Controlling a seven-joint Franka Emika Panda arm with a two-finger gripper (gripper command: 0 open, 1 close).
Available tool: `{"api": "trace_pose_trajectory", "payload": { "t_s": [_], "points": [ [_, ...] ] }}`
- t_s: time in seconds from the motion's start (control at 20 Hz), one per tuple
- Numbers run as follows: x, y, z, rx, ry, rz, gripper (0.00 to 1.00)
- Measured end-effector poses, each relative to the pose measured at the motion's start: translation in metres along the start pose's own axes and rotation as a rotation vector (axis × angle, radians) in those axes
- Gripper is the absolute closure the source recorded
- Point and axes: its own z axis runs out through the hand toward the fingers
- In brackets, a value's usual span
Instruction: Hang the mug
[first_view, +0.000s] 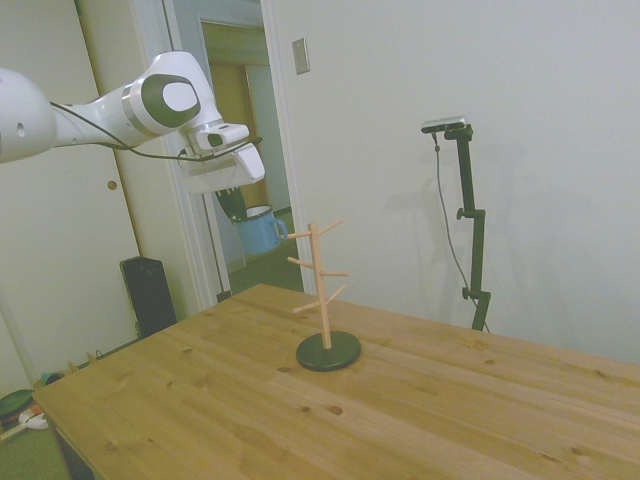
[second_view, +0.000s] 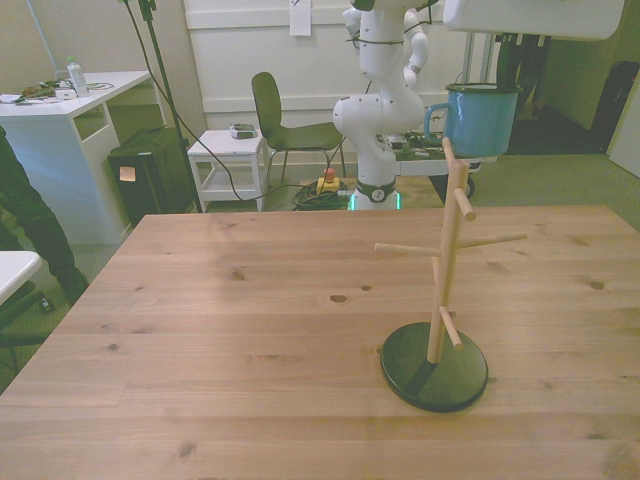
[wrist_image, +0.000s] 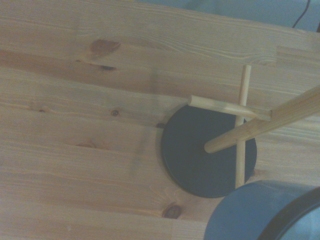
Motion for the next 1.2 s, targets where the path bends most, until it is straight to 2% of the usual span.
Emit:
{"api": "trace_pose_trajectory", "payload": {
  "t_s": [1.2],
  "points": [
    [0.021,-0.003,0.017,-0.011,-0.01,0.023,1.0]
  ]
}}
